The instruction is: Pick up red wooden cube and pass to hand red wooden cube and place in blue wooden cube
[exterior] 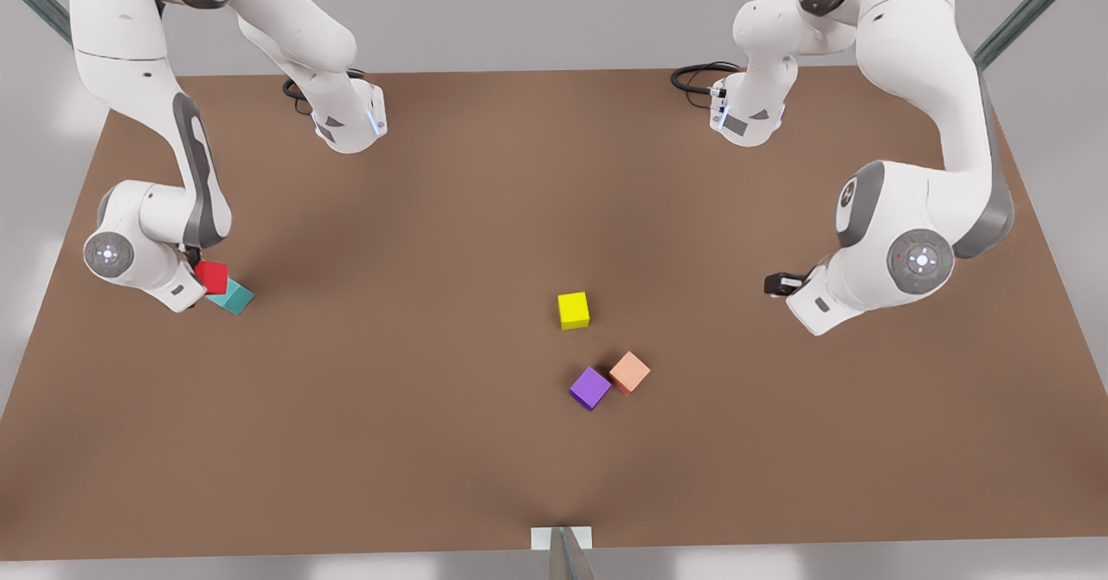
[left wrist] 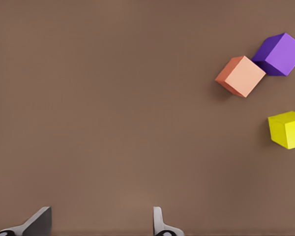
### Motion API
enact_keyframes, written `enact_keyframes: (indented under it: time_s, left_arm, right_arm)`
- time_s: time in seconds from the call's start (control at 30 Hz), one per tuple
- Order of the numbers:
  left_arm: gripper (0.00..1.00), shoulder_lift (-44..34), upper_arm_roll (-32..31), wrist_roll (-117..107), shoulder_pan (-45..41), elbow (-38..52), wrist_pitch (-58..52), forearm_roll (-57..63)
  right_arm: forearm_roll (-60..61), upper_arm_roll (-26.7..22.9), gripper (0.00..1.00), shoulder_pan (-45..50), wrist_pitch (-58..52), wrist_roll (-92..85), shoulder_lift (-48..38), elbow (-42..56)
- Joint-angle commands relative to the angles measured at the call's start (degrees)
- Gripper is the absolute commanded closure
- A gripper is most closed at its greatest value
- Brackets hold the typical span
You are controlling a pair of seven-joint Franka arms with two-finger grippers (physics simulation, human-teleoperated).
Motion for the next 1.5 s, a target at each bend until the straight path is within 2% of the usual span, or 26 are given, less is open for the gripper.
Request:
enact_keyframes:
  time_s: [0.0, 0.13, 0.17, 0.2, 0.63, 0.9, 1.0, 1.03, 1.07, 1.2, 1.27, 1.37, 1.4, 1.47]
  left_arm:
    - [0.0, 0.1, 0.0, -0.1, -0.1, 0.1, -0.4, 0.2]
    - [0.0, 0.3, 0.0, -0.1, -0.1, 0.1, -0.4, 0.1]
    - [0.0, 0.3, 0.0, -0.1, -0.1, 0.0, -0.4, 0.1]
    - [0.0, 0.3, 0.0, -0.1, -0.1, 0.1, -0.4, 0.1]
    - [0.0, 0.3, 0.0, -0.2, -0.2, 0.0, -0.4, 0.2]
    - [0.0, 0.3, 0.0, -0.3, -0.6, 0.0, -0.4, 0.2]
    - [0.0, 0.3, 0.0, -0.3, -0.6, 0.0, -0.4, 0.2]
    - [0.0, 0.3, 0.0, -0.3, -0.6, 0.0, -0.4, 0.2]
    - [0.0, 0.3, 0.0, -0.3, -0.6, 0.0, -0.4, 0.2]
    - [0.0, 0.3, 0.0, -0.2, -0.6, 0.1, -0.4, 0.2]
    - [0.0, 0.3, 0.0, -0.2, -0.6, 0.0, -0.4, 0.2]
    - [0.0, 0.3, 0.0, -0.1, -0.6, 0.1, -0.4, 0.2]
    - [0.0, 0.3, 0.0, -0.1, -0.6, 0.1, -0.5, 0.2]
    - [0.0, 0.3, 0.0, -0.1, -0.6, 0.0, -1.0, 0.2]
  right_arm:
    - [-0.2, 0.0, 0.39, -0.3, 2.6, -4.1, 0.7, 0.0]
    - [-0.4, 0.0, 0.37, -0.4, 3.7, -4.1, 1.0, 0.0]
    - [-0.4, 0.0, 0.29, -0.4, 4.0, -4.1, 1.1, 0.0]
    - [-0.5, 0.0, 0.0, -1.1, 4.7, -4.1, 1.3, -0.2]
    - [0.2, 0.7, 0.0, -1.1, 2.6, -6.0, 0.9, 0.0]
    - [6.5, 2.6, 0.0, -0.4, -10.2, -7.3, -2.4, 3.1]
    - [14.6, 3.4, 0.0, -0.4, -19.7, -6.3, -3.2, 9.1]
    - [17.7, 3.4, 0.0, 1.0, -24.0, 1.3, -0.5, 14.8]
    - [19.5, 3.4, 0.0, 3.1, -28.9, 18.1, 3.6, 20.7]
    - [20.0, 3.3, 0.0, 15.0, -29.8, 84.8, 13.9, 35.1]
    - [17.5, 3.1, 0.0, 18.8, -30.5, 103.1, 15.8, 38.6]
    - [17.6, 3.3, 0.0, 19.6, -32.5, 101.2, 11.8, 38.4]
    - [17.9, 3.3, 0.0, 19.4, -33.1, 94.7, 7.2, 38.6]
    - [17.6, 2.6, 0.0, 19.1, -40.0, 94.1, 2.9, 40.9]
